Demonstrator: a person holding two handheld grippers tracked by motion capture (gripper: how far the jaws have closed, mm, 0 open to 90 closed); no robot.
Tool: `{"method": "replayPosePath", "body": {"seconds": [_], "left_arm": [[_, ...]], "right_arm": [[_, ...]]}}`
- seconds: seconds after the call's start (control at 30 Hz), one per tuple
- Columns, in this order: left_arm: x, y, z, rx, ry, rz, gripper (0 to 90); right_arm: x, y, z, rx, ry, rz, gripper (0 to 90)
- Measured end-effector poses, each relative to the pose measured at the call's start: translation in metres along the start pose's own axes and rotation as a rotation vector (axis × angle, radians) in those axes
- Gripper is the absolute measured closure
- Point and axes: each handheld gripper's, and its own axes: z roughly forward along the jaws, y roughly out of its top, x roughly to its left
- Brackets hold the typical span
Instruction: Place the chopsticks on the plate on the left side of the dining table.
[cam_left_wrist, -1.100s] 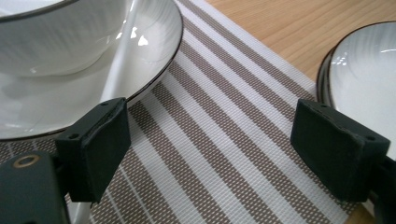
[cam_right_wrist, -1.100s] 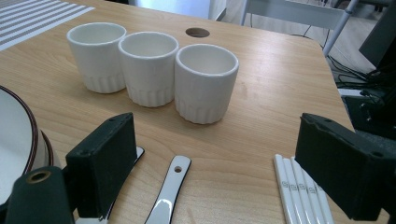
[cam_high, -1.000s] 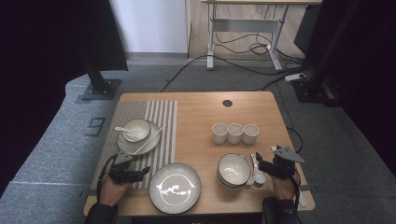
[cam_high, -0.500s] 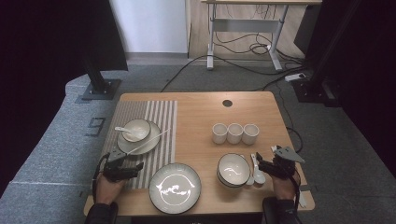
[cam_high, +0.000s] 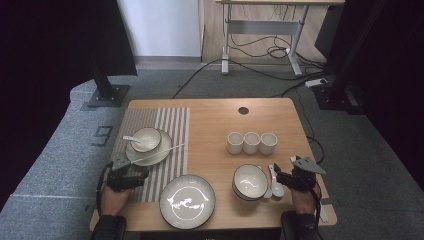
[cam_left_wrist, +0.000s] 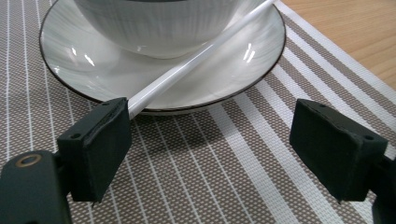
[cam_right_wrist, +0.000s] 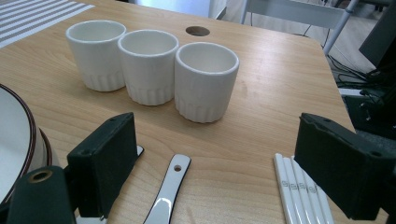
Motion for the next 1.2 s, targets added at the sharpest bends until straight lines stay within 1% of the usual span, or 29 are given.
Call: {"method": "replayPosePath", "body": {"seconds": [0.17,0.47,0.57,1.2], "left_arm": [[0.005,0.001,0.002,-0.004,0.015,-0.010,12.6],[0.014,0.003,0.006,-0.015,0.027,-0.026,12.1],[0.016,0.004,0.008,-0.012,0.030,-0.026,12.0],[0.024,0.006,0.012,-0.019,0.037,-0.039,11.5]], "right_arm": [[0.000,0.000,0.001,0.001,0.001,-0.002,13.1],[0.001,0.000,0.001,0.005,0.002,-0.003,13.1],[0.000,0.000,0.001,0.004,0.001,-0.002,13.1],[0.000,-0.001,0.002,0.006,0.003,-0.004,13.2]]}}
